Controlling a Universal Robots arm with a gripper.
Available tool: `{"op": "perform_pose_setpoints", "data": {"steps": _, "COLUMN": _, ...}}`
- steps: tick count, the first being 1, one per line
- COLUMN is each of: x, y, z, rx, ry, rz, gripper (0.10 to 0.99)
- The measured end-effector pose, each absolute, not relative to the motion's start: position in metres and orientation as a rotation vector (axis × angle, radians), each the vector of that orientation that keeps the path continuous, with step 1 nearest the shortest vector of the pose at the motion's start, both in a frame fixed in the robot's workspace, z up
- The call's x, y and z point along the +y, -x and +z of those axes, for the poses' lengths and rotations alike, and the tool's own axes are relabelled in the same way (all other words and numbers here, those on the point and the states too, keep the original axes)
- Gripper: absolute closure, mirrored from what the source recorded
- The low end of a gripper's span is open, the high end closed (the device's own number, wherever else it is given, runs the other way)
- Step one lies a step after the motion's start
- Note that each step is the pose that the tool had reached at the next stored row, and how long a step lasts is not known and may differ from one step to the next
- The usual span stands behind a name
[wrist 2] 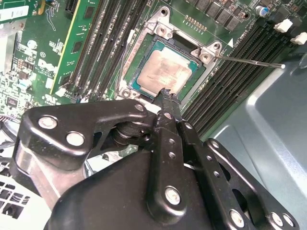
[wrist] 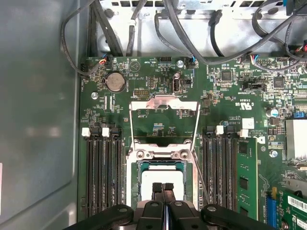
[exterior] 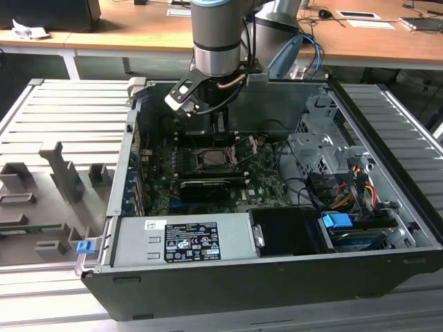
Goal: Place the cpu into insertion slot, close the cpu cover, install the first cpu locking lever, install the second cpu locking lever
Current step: 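Close the cpu cover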
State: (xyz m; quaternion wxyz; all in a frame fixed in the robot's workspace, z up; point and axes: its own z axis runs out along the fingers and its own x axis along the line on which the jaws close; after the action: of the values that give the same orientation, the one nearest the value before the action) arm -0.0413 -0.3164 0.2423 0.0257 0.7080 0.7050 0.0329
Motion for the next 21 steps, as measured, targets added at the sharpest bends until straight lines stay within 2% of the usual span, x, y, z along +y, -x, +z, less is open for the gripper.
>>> {"op": "perform_pose_setpoints", "data": {"steps": 21, "x": -0.3164, "y": 0.0413, "z": 0.2451, "rx": 2.179, "ry": -2.188, "rz": 0.102, "gripper": 0.98}}
